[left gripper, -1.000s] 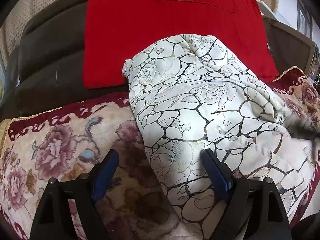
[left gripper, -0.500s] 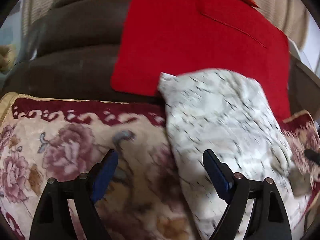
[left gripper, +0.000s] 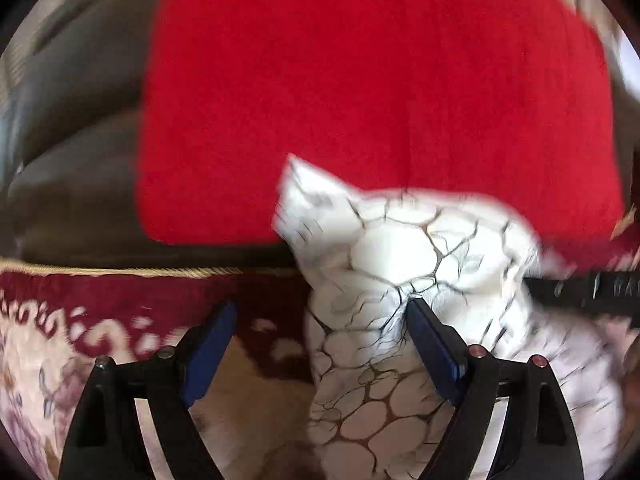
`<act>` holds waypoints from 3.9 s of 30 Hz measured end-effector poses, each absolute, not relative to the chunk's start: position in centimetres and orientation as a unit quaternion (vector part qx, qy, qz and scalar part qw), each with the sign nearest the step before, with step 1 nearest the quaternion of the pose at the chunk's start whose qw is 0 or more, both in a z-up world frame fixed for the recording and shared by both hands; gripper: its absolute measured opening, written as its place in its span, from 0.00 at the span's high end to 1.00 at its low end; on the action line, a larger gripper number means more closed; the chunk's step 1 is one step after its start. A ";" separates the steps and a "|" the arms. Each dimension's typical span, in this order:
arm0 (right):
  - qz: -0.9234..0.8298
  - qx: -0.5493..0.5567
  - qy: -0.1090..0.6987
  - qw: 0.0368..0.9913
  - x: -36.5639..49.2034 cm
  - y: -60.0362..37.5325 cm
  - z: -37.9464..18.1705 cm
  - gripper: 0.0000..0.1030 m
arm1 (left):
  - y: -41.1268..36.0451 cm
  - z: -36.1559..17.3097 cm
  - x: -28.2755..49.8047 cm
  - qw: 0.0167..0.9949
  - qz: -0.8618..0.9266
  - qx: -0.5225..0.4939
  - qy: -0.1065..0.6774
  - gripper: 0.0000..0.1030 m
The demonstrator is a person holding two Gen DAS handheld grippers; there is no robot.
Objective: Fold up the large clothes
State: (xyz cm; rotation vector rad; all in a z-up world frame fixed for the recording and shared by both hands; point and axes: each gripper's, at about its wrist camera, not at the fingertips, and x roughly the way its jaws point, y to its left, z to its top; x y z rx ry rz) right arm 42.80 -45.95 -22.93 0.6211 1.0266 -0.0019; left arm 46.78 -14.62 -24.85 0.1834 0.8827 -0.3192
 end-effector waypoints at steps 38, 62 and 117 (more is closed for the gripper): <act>0.045 0.193 0.314 0.928 20.1 -40.7 -16.2 0.59 | -9.5 -20.2 25.9 0.895 -0.197 0.101 0.387 0.10; 0.064 0.362 0.374 0.851 26.2 -45.2 -25.0 1.00 | -8.1 -21.3 28.1 0.886 -0.225 0.056 0.401 0.10; 0.024 0.347 0.360 0.866 25.1 -48.1 -23.1 0.24 | -7.4 -20.7 30.3 0.858 -0.281 -0.009 0.430 0.10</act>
